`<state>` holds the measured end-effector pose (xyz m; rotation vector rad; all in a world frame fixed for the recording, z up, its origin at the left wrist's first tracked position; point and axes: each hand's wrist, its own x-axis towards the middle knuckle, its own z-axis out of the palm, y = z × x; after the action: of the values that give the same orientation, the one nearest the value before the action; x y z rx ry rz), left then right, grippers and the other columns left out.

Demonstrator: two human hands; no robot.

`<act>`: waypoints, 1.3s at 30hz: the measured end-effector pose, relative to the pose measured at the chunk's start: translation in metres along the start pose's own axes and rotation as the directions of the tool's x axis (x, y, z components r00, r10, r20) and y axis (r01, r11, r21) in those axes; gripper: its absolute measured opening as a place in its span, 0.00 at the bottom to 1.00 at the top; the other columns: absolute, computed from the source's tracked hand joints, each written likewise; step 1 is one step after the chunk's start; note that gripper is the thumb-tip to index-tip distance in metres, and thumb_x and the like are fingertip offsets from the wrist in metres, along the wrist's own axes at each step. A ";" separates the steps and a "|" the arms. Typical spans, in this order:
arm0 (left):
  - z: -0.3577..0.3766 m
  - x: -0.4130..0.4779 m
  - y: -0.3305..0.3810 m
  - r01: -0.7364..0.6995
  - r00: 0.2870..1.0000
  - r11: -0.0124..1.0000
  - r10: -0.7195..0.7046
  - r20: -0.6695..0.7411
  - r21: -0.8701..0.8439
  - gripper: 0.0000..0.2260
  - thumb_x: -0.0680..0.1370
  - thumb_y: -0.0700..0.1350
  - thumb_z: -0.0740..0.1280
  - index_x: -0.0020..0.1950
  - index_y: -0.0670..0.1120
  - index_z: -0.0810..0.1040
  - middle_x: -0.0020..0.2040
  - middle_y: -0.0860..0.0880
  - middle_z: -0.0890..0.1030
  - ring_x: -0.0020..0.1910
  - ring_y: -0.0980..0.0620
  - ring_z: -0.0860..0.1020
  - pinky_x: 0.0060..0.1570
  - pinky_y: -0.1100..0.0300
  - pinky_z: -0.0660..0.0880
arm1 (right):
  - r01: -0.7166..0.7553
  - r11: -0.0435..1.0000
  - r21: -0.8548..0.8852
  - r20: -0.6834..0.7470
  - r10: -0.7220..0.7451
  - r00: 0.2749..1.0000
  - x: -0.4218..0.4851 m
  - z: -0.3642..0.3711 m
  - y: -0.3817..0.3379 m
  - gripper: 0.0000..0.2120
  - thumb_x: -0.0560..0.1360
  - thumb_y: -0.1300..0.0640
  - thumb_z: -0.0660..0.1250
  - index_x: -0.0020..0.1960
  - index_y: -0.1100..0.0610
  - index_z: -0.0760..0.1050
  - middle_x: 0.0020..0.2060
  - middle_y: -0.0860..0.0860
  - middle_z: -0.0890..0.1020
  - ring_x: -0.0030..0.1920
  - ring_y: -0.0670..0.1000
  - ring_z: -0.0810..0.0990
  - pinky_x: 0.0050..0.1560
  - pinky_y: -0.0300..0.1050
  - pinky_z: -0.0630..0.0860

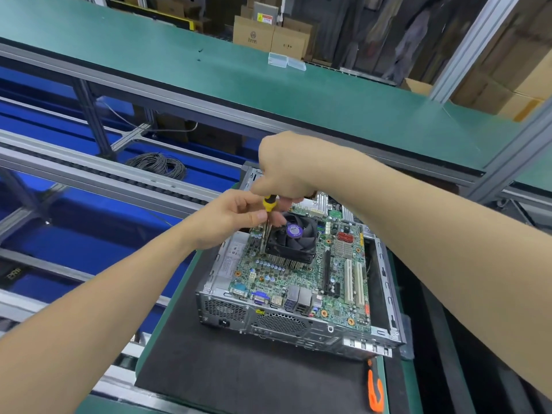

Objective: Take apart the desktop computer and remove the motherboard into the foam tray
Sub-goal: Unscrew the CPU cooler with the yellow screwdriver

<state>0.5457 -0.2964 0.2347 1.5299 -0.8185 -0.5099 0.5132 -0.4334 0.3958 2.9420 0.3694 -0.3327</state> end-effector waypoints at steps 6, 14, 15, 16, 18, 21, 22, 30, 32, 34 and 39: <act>0.007 0.003 0.002 -0.060 0.994 0.998 0.059 -0.088 -0.008 0.06 0.81 0.32 0.67 0.50 0.35 0.84 0.46 0.44 0.88 0.50 0.47 0.86 0.53 0.61 0.79 | 0.224 0.974 -0.043 0.016 -0.223 0.975 -0.002 -0.004 0.015 0.14 0.77 0.47 0.70 0.37 0.53 0.74 0.29 0.46 0.75 0.32 0.49 0.71 0.32 0.45 0.66; 0.015 0.009 0.000 -0.026 0.983 0.999 0.021 -0.182 -0.024 0.09 0.75 0.31 0.73 0.40 0.44 0.83 0.39 0.48 0.87 0.44 0.48 0.86 0.51 0.57 0.82 | 0.433 0.884 -0.176 -0.006 -0.441 0.898 -0.004 -0.010 0.020 0.13 0.69 0.61 0.76 0.35 0.47 0.75 0.34 0.45 0.79 0.36 0.46 0.75 0.33 0.42 0.67; 0.015 0.010 -0.001 -0.027 0.984 1.000 0.029 -0.179 0.010 0.09 0.74 0.33 0.74 0.38 0.44 0.82 0.38 0.50 0.86 0.45 0.50 0.85 0.51 0.58 0.81 | 0.464 0.857 -0.226 -0.012 -0.478 0.878 -0.005 -0.008 0.019 0.15 0.67 0.64 0.72 0.32 0.48 0.72 0.34 0.46 0.79 0.36 0.49 0.74 0.33 0.40 0.65; 0.015 0.010 -0.002 -0.029 0.986 0.999 0.032 -0.166 0.018 0.08 0.74 0.34 0.75 0.38 0.44 0.83 0.36 0.51 0.86 0.44 0.51 0.84 0.50 0.60 0.80 | 0.494 0.825 -0.273 -0.016 -0.518 0.855 -0.005 -0.005 0.018 0.15 0.64 0.66 0.67 0.29 0.49 0.69 0.36 0.48 0.80 0.36 0.51 0.73 0.32 0.40 0.62; 0.013 0.008 -0.004 -0.027 0.989 1.000 0.028 -0.148 0.007 0.05 0.73 0.39 0.76 0.39 0.39 0.83 0.37 0.51 0.86 0.44 0.52 0.83 0.49 0.62 0.79 | 0.523 0.807 -0.275 -0.026 -0.550 0.834 -0.005 -0.002 0.019 0.13 0.63 0.67 0.64 0.30 0.49 0.70 0.38 0.49 0.80 0.38 0.52 0.73 0.32 0.39 0.61; 0.010 0.009 -0.003 -0.015 0.991 0.999 0.019 -0.136 0.029 0.10 0.74 0.41 0.76 0.44 0.34 0.81 0.38 0.47 0.85 0.45 0.52 0.83 0.51 0.58 0.79 | 0.457 0.881 -0.122 0.032 -0.457 0.889 -0.008 -0.007 0.021 0.12 0.68 0.64 0.67 0.44 0.48 0.76 0.42 0.45 0.79 0.43 0.51 0.76 0.36 0.44 0.67; 0.010 0.010 -0.002 -0.021 0.993 0.999 0.025 -0.116 0.033 0.12 0.75 0.41 0.76 0.47 0.32 0.80 0.39 0.42 0.84 0.45 0.50 0.82 0.51 0.56 0.78 | 0.413 0.908 -0.072 0.034 -0.411 0.911 -0.010 -0.009 0.021 0.09 0.70 0.58 0.71 0.48 0.49 0.75 0.42 0.44 0.80 0.43 0.50 0.77 0.37 0.46 0.71; -0.009 0.009 0.027 -0.023 0.978 0.992 -0.003 0.209 0.121 0.19 0.83 0.40 0.67 0.66 0.63 0.78 0.55 0.46 0.86 0.54 0.50 0.84 0.54 0.65 0.76 | 0.036 0.999 -0.041 -0.018 -0.036 0.999 -0.001 0.002 0.006 0.24 0.81 0.43 0.66 0.31 0.56 0.72 0.15 0.46 0.73 0.20 0.50 0.73 0.22 0.38 0.65; -0.012 0.010 0.030 -0.013 0.963 0.990 -0.026 0.270 0.143 0.16 0.84 0.40 0.65 0.64 0.59 0.81 0.56 0.47 0.87 0.59 0.50 0.83 0.58 0.65 0.75 | 0.062 0.997 -0.043 -0.002 -0.062 0.998 0.001 0.002 0.006 0.22 0.79 0.49 0.67 0.29 0.56 0.73 0.13 0.46 0.72 0.25 0.53 0.75 0.25 0.40 0.67; -0.009 0.011 0.028 -0.014 0.971 0.989 -0.022 0.239 0.148 0.14 0.84 0.38 0.65 0.58 0.55 0.85 0.53 0.46 0.88 0.59 0.49 0.83 0.59 0.64 0.75 | 0.109 0.994 -0.024 0.039 -0.108 0.993 0.002 0.000 0.010 0.17 0.76 0.52 0.68 0.30 0.56 0.76 0.18 0.45 0.78 0.31 0.55 0.81 0.27 0.40 0.69; 0.002 0.010 0.011 -0.058 0.998 0.998 0.056 0.037 0.034 0.10 0.79 0.35 0.70 0.48 0.49 0.88 0.47 0.42 0.88 0.51 0.44 0.86 0.54 0.60 0.79 | 0.274 0.959 -0.072 0.001 -0.275 0.961 0.001 0.000 0.016 0.12 0.74 0.51 0.73 0.35 0.53 0.74 0.25 0.46 0.77 0.34 0.51 0.78 0.31 0.42 0.66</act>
<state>0.5486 -0.3050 0.2462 1.5292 -0.9003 -0.4842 0.5183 -0.4485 0.3981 2.8233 0.7784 -0.3319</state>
